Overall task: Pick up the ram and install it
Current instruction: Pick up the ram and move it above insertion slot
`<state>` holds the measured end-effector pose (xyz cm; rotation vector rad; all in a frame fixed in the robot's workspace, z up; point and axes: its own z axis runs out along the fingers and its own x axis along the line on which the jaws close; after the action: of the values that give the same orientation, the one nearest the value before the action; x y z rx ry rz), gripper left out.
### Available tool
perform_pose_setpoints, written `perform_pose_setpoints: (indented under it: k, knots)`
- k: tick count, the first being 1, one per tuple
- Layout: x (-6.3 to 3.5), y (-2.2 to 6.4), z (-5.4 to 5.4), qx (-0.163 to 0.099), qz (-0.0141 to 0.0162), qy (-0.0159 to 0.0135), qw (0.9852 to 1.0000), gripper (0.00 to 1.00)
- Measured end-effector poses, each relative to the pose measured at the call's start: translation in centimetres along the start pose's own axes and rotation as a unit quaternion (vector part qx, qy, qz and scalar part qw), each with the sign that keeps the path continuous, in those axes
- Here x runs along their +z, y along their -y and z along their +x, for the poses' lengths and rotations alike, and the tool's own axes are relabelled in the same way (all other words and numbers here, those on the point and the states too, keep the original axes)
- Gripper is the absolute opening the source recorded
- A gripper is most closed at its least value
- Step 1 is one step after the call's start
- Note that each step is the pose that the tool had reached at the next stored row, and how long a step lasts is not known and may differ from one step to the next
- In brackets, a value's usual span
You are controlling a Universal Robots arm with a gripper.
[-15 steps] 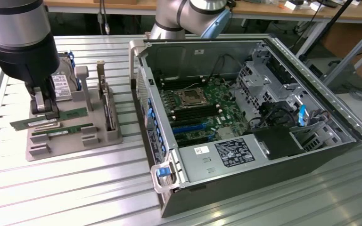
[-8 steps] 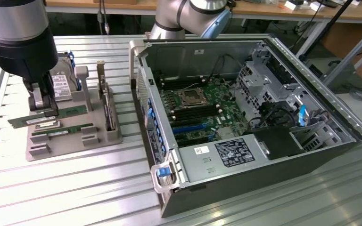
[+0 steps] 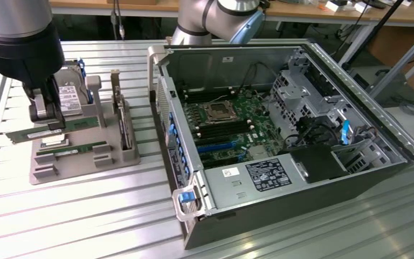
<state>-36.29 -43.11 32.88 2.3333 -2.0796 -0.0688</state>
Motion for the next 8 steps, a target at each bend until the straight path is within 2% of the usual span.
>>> perform_pose_setpoints:
  k: [8]
  knots:
    - [-1.54, -0.06, 0.0, 0.000, 0.0000, 0.0000, 1.0000, 0.13]
